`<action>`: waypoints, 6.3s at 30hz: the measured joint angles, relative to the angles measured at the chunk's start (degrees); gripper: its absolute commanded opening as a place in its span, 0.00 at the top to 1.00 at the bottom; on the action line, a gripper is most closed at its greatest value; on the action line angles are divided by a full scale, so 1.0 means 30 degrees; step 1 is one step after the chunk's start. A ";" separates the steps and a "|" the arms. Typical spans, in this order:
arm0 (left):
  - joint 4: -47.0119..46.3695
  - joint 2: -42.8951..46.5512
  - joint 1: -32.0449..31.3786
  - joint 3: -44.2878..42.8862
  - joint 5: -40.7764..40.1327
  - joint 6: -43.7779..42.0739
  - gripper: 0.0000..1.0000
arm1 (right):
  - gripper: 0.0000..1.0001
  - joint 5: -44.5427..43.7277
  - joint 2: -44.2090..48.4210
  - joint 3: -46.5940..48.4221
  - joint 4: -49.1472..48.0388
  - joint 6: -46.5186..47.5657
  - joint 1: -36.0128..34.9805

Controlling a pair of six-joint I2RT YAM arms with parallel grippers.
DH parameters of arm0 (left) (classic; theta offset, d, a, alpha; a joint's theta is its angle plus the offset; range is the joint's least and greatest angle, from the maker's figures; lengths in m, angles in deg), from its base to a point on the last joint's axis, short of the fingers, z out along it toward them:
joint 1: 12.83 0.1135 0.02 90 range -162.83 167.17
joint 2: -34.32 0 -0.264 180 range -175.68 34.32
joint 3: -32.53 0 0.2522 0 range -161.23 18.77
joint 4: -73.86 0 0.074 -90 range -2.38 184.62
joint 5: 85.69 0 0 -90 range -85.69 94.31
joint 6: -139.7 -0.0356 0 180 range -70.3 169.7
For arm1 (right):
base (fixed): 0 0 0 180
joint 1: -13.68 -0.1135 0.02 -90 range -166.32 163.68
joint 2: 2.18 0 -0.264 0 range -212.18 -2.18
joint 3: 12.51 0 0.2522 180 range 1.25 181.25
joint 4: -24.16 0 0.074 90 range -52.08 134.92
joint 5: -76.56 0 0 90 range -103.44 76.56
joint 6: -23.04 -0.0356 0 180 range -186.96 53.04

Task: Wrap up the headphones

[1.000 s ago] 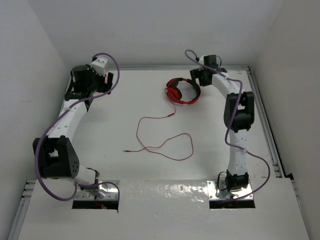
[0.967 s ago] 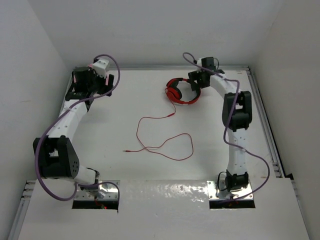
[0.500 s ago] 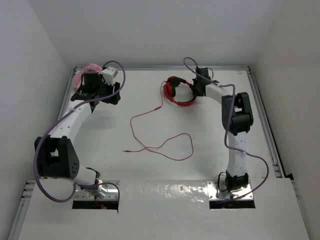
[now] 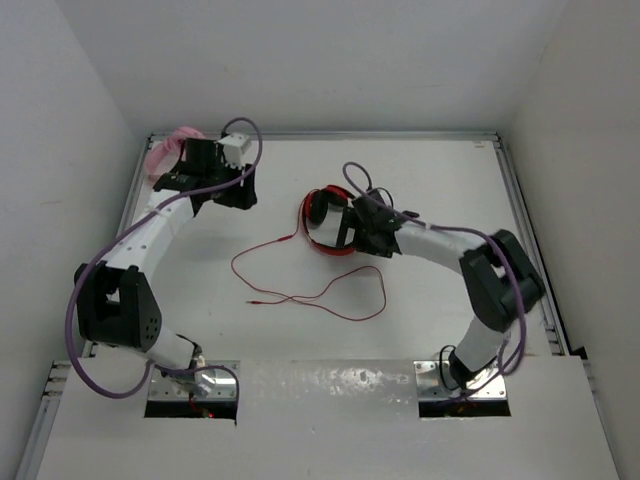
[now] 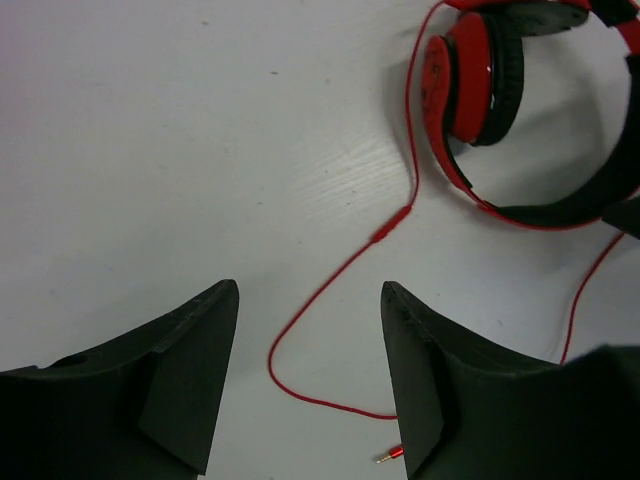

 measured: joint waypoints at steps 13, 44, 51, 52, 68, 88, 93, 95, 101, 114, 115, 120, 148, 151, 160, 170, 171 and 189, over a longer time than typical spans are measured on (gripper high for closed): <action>0.1071 0.2492 -0.0860 0.1647 -0.0386 0.0525 0.39 | 0.14 0.2331 0.0219 0.7563 0.1173 1.5293 0.0605; 0.1268 0.4051 -0.0845 0.2645 -0.1537 0.1086 0.39 | 1.00 0.3825 -0.9828 1.4644 0.1399 1.8367 0.2098; 0.1100 0.3439 -0.0852 0.2477 -0.1056 0.1610 0.38 | 1.00 0.0947 -0.5501 0.8684 -0.0656 1.0659 0.2011; 0.1027 0.3228 -0.0860 0.2353 -0.1027 0.1749 0.38 | 1.00 0.0379 -0.4626 0.7890 -0.0794 0.9180 0.1880; -0.0189 -0.0044 -0.4065 -0.1676 -0.0954 0.5384 0.18 | 1.00 -0.4736 -0.0211 0.5887 -0.1559 -0.0852 -0.1268; 0.1027 -0.2142 -0.4415 -0.2470 -0.6164 0.5333 0.51 | 1.00 -0.3096 0.1268 0.3388 -0.3854 -0.0831 -0.1683; 0.1071 -0.2579 -0.4306 -0.2470 -0.6222 0.5610 0.63 | 1.00 -0.2353 0.2215 0.2025 -0.4051 -0.1115 -0.1647; 0.1086 -0.2732 -0.4313 -0.2470 -0.6266 0.5799 0.69 | 1.00 -0.2346 0.2514 0.1807 -0.4160 -0.1275 -0.1647; 0.0670 -0.2951 -0.4328 -0.2521 -0.7031 0.6098 1.00 | 1.00 -0.1668 0.2790 0.1727 -0.4430 -0.1392 -0.1800; 0.4510 -0.3096 0.0372 -0.5144 -0.2776 0.5151 1.00 | 0.36 0.9755 0.6331 0.2856 -0.4670 0.8597 0.2186; 0.4670 -0.3096 0.0758 -0.5712 -0.2586 0.5151 1.00 | 0.55 1.0061 0.7206 0.2856 -0.4699 0.9530 0.2732; 0.4889 -0.3089 0.0780 -0.8801 -0.0262 0.5231 1.00 | 0.30 1.1249 0.8794 0.2871 -0.5136 1.2568 0.3883; 0.4269 -0.4167 0.0546 -1.3304 0.1712 0.9551 1.00 | 0.28 0.9894 -0.7104 0.4415 -1.5752 0.5880 0.1625; 0.4087 -0.4736 0.0554 -1.3668 0.1698 0.9938 1.00 | 0.56 0.9537 -0.7825 0.4634 -1.5548 0.5078 0.1348; 0.3628 -0.6215 0.0670 -1.4877 0.0743 1.1264 1.00 | 1.00 0.9653 -0.4663 0.0729 -1.2728 0.4743 -0.0510; 0.3796 -0.8211 0.0663 -1.4331 -0.1676 1.1366 1.00 | 1.00 0.9515 -0.2470 1.0579 0.4051 1.3100 -0.5071; 0.3840 -0.8335 0.0641 -1.4120 -0.1785 1.1220 1.00 | 1.00 0.9624 -0.2514 1.1868 0.5719 1.3712 -0.5530; 0.2200 -0.7737 -0.6222 -0.7147 -0.7125 -0.0648 1.00 | 1.00 0.4182 -0.1100 2.1121 1.5599 1.6480 -0.3147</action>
